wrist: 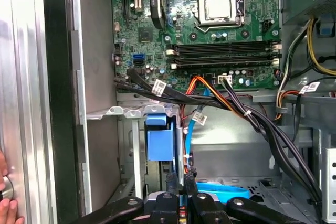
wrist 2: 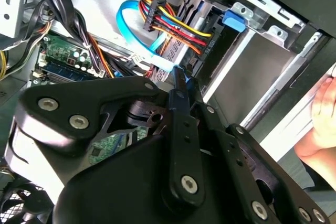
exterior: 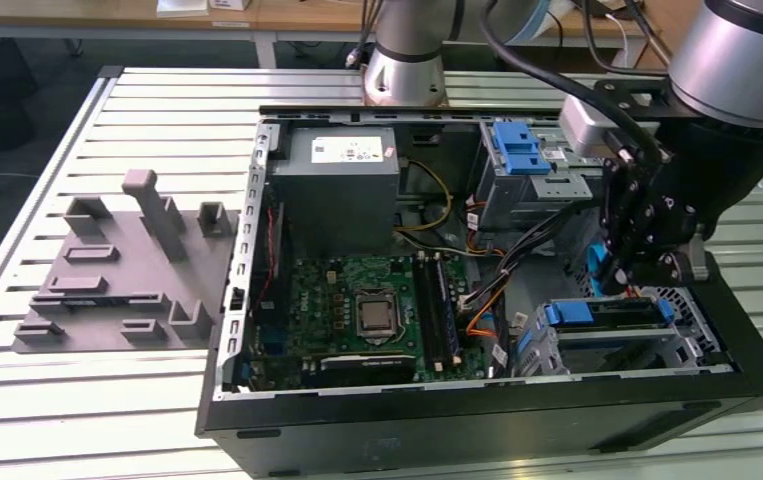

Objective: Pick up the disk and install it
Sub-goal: 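Insert the second disk wire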

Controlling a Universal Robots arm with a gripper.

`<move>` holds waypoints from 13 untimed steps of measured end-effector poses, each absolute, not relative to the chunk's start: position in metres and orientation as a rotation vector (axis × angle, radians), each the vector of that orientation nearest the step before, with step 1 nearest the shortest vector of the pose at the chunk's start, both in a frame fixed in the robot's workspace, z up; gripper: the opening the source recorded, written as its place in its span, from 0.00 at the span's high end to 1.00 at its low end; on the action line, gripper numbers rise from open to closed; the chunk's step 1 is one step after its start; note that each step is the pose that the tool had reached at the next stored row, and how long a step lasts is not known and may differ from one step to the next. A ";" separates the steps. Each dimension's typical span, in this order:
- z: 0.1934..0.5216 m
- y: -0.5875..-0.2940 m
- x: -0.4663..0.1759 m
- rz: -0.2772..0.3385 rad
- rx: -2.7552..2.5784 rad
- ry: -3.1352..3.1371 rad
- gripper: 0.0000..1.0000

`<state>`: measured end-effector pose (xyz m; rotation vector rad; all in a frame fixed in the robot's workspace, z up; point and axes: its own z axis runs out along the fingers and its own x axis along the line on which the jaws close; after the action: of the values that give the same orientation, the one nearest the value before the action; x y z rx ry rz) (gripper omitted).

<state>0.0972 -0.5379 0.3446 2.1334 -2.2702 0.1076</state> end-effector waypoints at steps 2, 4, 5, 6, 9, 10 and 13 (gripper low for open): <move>0.344 -0.539 0.097 0.108 2.133 -2.270 0.84; 0.344 -0.540 0.097 0.108 2.133 -2.270 0.84; 0.344 -0.540 0.097 0.108 2.133 -2.270 0.84; 0.344 -0.540 0.097 0.108 2.133 -2.270 0.84; 0.344 -0.540 0.098 0.108 2.133 -2.270 0.84; 0.344 -0.540 0.098 0.107 2.134 -2.270 0.84; 0.344 -0.540 0.100 0.106 2.133 -2.269 0.84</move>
<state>0.0998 -0.5402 0.3442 2.1328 -2.2693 0.1059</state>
